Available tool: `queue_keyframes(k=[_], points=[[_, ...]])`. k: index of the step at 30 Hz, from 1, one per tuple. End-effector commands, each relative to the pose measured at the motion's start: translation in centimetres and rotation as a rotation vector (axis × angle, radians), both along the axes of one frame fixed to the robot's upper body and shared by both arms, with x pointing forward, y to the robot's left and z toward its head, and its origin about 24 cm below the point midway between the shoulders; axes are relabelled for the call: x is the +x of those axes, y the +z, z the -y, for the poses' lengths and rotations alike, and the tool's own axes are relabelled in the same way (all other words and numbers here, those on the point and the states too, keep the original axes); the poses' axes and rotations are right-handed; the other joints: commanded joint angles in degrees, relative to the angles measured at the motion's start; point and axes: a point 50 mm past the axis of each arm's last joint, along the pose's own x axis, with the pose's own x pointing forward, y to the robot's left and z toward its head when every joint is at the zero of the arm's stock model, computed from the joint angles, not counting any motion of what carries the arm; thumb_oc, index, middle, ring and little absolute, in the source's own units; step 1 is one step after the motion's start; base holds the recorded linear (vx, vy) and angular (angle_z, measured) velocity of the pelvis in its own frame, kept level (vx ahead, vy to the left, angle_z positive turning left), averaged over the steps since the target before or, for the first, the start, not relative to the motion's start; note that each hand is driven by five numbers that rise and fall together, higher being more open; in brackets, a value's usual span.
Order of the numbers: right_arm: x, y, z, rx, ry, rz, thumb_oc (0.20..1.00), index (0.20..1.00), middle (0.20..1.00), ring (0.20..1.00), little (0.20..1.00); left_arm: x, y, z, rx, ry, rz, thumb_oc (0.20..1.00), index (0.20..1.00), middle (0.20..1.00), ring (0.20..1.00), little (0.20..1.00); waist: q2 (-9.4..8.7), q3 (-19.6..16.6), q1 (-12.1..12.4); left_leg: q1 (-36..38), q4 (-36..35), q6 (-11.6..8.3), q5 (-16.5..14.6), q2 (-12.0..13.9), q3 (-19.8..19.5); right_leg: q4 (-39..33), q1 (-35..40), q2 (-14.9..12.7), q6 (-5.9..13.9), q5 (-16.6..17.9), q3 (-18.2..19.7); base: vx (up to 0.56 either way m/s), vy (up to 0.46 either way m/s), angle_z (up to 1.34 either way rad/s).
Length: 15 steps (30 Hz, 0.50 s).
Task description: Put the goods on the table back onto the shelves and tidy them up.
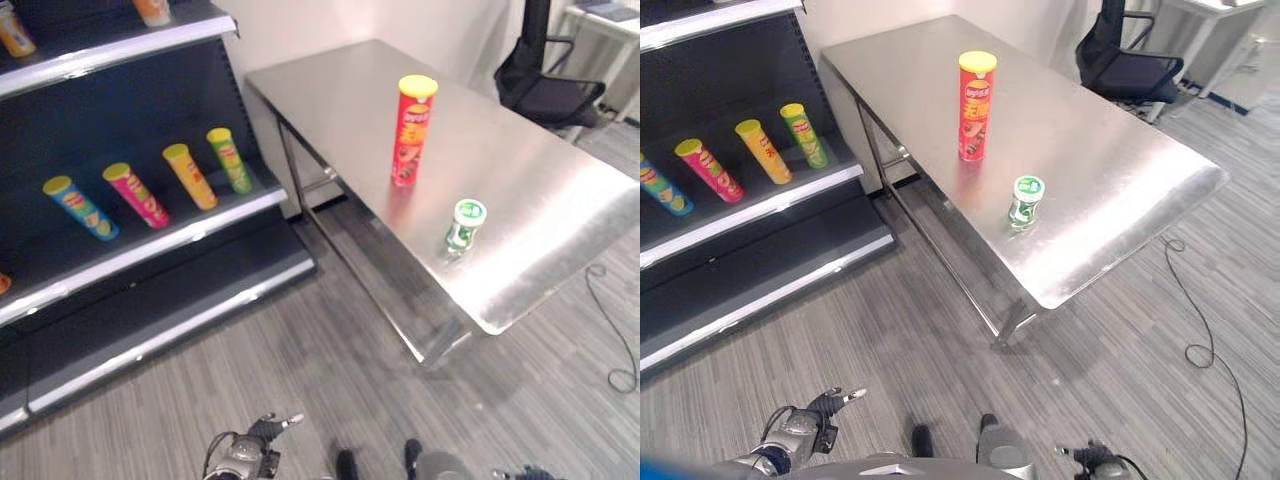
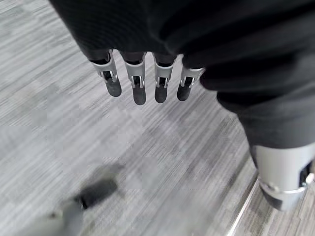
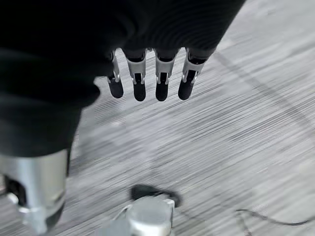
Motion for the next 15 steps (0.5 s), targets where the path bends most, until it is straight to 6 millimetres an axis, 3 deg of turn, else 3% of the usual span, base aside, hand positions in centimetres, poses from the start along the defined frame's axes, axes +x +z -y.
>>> queue_keyframes(k=[1,4,5,6,9,10,12,13,14,15], points=[[1.3,0.9,1.9,-0.051,-0.076,0.051,1.0,1.0,1.0,1.0,1.0,-1.6,0.2,-2.5,0.082,-0.012,-0.036,1.0,1.0,1.0,1.0,1.0,-1.25,2.8,0.8,-1.3,0.9,-3.93,-1.7,4.8,-2.0,-8.5,7.0,-1.2,3.31,8.0,0.1,0.05,0.075,-0.09],[-0.2,1.7,4.4,-0.105,-0.192,0.05,1.0,1.0,1.0,1.0,1.0,-1.7,0.5,-3.5,0.113,-0.006,-0.043,1.0,1.0,1.0,1.0,1.0,-2.09,2.9,-0.2,-1.0,0.7,-4.14,-2.2,4.8,-2.3,-16.1,5.4,1.4,2.89,7.6,0.4,0.06,-0.001,0.01],[-1.2,2.3,6.1,-0.142,-0.268,0.044,1.0,1.0,1.0,1.0,1.0,-1.1,0.7,-3.8,0.133,-0.02,-0.036,1.0,1.0,1.0,1.0,1.0,-2.99,3.0,-1.2,-1.5,1.0,-4.08,-2.4,4.3,-2.6,-20.7,5.6,2.2,3.61,8.0,3.0,0.04,-0.014,-0.07],[-1.8,2.7,7.0,-0.164,-0.319,0.057,1.0,1.0,1.0,1.0,1.0,-0.9,0.8,-3.7,0.128,-0.015,-0.027,1.0,1.0,1.0,1.0,1.0,-3.37,3.1,-1.4,-1.4,1.1,-3.96,-2.4,4.0,-2.7,-20.5,5.7,2.8,3.34,8.2,4.5,0.03,-0.044,0.05],[-4.8,7.3,13.9,-0.33,-0.642,0.219,1.0,1.0,1.0,1.0,1.0,-0.3,0.8,-3.0,0.106,-0.009,0.008,1.0,1.0,1.0,1.0,1.0,-4.42,1.9,-2.4,-1.5,0.5,-4.54,-2.4,4.5,-3.3,-23.8,7.1,3.2,3.51,9.3,5.8,0.06,-0.073,0.2],[-4.8,7.3,13.9,-0.331,-0.643,0.218,1.0,1.0,1.0,1.0,1.0,-0.3,0.8,-3.0,0.105,-0.011,0.007,1.0,1.0,1.0,1.0,1.0,-4.35,1.9,-2.3,-1.5,0.5,-4.55,-2.4,4.5,-3.4,-23.9,7.2,3.2,3.5,9.4,5.7,0.06,-0.046,-0.03],[-4.3,9.9,16.2,-0.424,-0.662,0.335,1.0,1.0,1.0,1.0,1.0,-0.8,0.5,-2.5,0.089,-0.004,0.0,1.0,1.0,1.0,1.0,1.0,-4.54,1.4,-2.9,-1.5,0.5,-4.93,-2.7,4.9,-3.8,-24.7,7.7,3.1,3.55,9.2,5.0,0.05,-0.056,0.16],[-3.5,12.9,18.3,-0.529,-0.632,0.424,1.0,1.0,1.0,1.0,1.0,-1.1,0.3,-2.3,0.08,0.001,-0.002,1.0,1.0,1.0,1.0,1.0,-4.61,1.2,-3.1,-1.3,0.5,-5.23,-2.8,5.2,-4.0,-25.1,8.3,3.1,3.51,8.9,4.4,0.11,-0.087,0.18],[-1.3,18.3,20.3,-0.682,-0.526,0.615,1.0,1.0,1.0,1.0,1.0,-1.9,0.1,-2.2,0.07,0.032,-0.012,1.0,1.0,1.0,1.0,1.0,-4.73,0.5,-3.7,-0.6,0.5,-5.71,-3.3,5.7,-3.9,-25.7,9.2,2.9,3.45,8.6,3.5,0.09,-0.07,0.17],[-1.4,18.3,20.3,-0.684,-0.527,0.614,1.0,1.0,1.0,1.0,1.0,-1.9,0.1,-2.2,0.069,0.031,-0.012,1.0,1.0,1.0,1.0,1.0,-4.65,0.5,-3.7,-0.6,0.5,-5.71,-3.3,5.7,-4.0,-25.7,9.3,2.9,3.45,8.6,3.5,0.09,-0.047,0.25]])
